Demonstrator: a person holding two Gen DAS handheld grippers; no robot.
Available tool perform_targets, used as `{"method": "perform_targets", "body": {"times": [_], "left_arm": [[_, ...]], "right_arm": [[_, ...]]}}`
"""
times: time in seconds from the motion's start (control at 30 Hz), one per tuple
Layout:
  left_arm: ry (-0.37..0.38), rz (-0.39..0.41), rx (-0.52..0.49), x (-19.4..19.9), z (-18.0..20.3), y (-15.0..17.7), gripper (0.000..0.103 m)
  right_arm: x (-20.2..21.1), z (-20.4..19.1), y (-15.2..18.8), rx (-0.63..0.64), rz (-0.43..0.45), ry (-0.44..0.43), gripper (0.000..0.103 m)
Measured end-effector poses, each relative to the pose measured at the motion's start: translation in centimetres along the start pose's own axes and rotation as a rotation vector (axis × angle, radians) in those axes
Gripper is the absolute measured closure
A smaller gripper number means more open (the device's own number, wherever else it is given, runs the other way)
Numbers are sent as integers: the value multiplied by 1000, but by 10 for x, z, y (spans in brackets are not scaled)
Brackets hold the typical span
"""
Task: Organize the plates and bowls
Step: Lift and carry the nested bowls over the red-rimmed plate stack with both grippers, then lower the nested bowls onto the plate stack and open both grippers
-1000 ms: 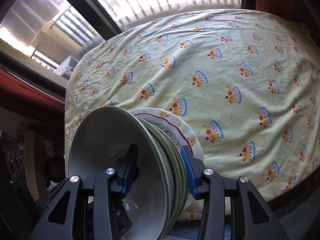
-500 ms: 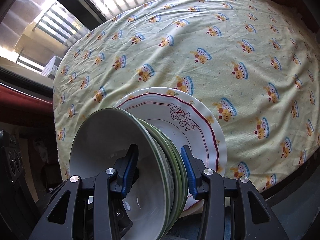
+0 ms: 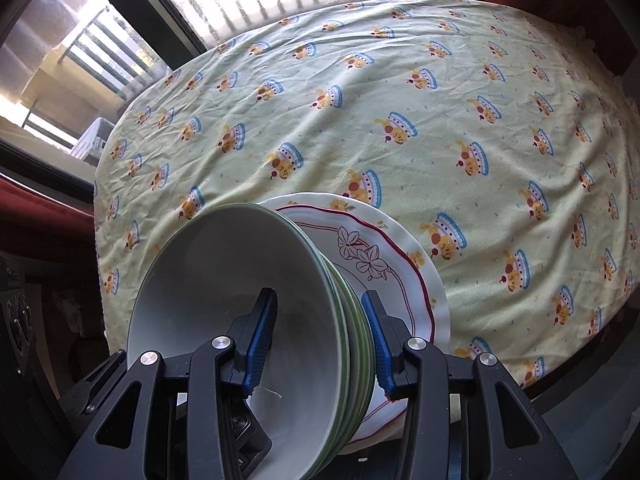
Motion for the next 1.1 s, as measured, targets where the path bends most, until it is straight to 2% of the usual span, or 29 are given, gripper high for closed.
{"method": "perform_targets", "body": {"times": [0.13, 0.27, 0.53, 0.63, 0.8, 0.93, 1.03, 1.1], "left_arm": [[-25, 28, -40, 1, 6, 3, 48], [-46, 51, -23, 3, 7, 10, 48], [-46, 26, -47, 2, 14, 16, 45], [-41, 27, -24, 1, 13, 16, 45], [-36, 41, 14, 4, 11, 19, 38], [-60, 87, 30, 14, 12, 22, 32], [-74, 127, 54, 26, 13, 26, 28], [-86, 160, 73, 34, 14, 30, 22]], "right_arm": [[0, 5, 5, -21, -2, -3, 56], [0, 7, 10, -23, 8, 1, 56], [5, 12, 20, -8, 30, 21, 56], [6, 10, 20, 29, 40, 27, 56], [10, 9, 19, 68, 51, 11, 56], [15, 9, 19, 105, 86, -9, 55], [21, 11, 18, 126, 107, -35, 48], [28, 13, 18, 141, 128, -49, 38]]}}
Point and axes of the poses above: each gripper's, at about its wrist camera, not at the fingertips, and x roughly against the way its jaws point, z to its right, y to its underside, the point moved 2 cm from there along -x, roughly the way its jaws point, and after that the axes turned 4 degrees about -x, right-handed, at the moved point
